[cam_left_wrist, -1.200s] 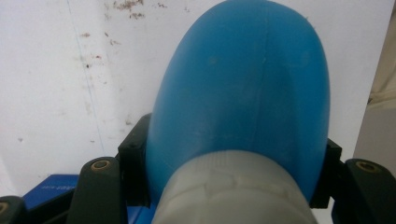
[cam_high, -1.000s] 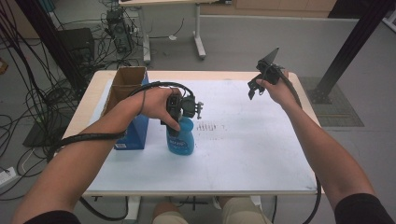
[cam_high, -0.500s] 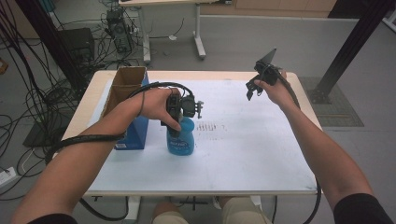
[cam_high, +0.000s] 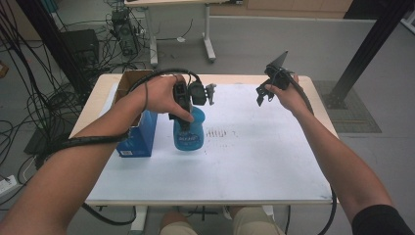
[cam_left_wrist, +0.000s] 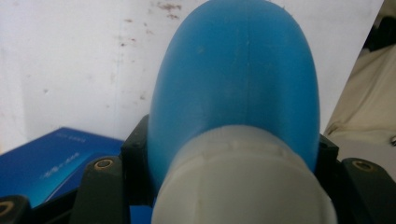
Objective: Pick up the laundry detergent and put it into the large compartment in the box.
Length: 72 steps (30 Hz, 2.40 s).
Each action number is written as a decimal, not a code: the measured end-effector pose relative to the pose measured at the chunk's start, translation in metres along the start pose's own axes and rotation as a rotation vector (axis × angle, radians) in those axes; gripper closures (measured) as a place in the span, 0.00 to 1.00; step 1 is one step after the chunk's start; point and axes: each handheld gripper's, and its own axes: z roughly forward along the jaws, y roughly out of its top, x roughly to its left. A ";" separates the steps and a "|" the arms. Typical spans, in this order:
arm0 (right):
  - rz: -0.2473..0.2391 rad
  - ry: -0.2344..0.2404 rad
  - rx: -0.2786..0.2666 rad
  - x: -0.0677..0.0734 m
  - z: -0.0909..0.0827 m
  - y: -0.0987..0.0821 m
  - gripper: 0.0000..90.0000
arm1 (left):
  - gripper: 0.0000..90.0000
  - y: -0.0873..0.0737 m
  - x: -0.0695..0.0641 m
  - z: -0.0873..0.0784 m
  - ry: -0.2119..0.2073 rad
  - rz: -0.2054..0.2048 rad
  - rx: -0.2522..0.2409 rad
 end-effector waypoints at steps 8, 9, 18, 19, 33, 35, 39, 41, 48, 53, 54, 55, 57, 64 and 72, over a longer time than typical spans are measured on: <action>-0.010 0.008 -0.004 0.003 -0.003 -0.003 0.07 | 0.43 -0.006 0.010 -0.053 0.030 -0.242 -0.047; -0.012 0.010 -0.005 0.003 -0.004 -0.003 0.07 | 0.43 -0.007 0.011 -0.061 0.041 -0.278 -0.044; -0.022 0.022 -0.018 0.002 -0.010 -0.009 0.07 | 0.43 -0.013 0.029 -0.116 0.082 -0.520 -0.040; -0.024 0.023 -0.020 0.002 -0.010 -0.010 0.07 | 0.43 -0.013 0.031 -0.122 0.086 -0.537 -0.037; -0.026 0.035 -0.028 -0.005 -0.019 -0.016 0.07 | 0.43 -0.047 0.065 -0.186 0.112 -0.871 -0.027; -0.026 0.039 -0.031 -0.005 -0.020 -0.017 0.07 | 0.43 -0.053 0.068 -0.192 0.122 -0.912 -0.032; -0.031 0.044 -0.034 -0.005 -0.021 -0.017 0.07 | 0.43 -0.067 0.073 -0.201 0.141 -1.009 -0.031; -0.031 0.046 -0.032 -0.004 -0.021 -0.016 0.07 | 0.43 -0.076 0.077 -0.204 0.136 -1.052 -0.033; -0.027 0.047 -0.036 -0.008 -0.022 -0.016 0.07 | 0.43 -0.103 0.081 -0.209 0.144 -1.161 -0.038; -0.026 0.047 -0.034 -0.010 -0.020 -0.014 0.07 | 0.43 -0.116 0.083 -0.207 0.150 -1.201 -0.030; -0.024 0.048 -0.031 -0.009 -0.020 -0.014 0.07 | 0.43 -0.119 0.083 -0.207 0.150 -1.210 -0.032; -0.023 0.048 -0.028 -0.009 -0.020 -0.013 0.07 | 0.43 -0.121 0.083 -0.207 0.148 -1.215 -0.030; -0.025 0.047 -0.027 -0.007 -0.019 -0.012 0.07 | 0.43 -0.124 0.083 -0.206 0.150 -1.224 -0.033; -0.031 0.048 -0.027 -0.005 -0.017 -0.012 0.07 | 0.43 -0.132 0.083 -0.205 0.147 -1.244 -0.047; -0.026 0.046 -0.026 -0.006 -0.018 -0.013 0.07 | 0.43 -0.138 0.085 -0.193 0.139 -1.252 -0.056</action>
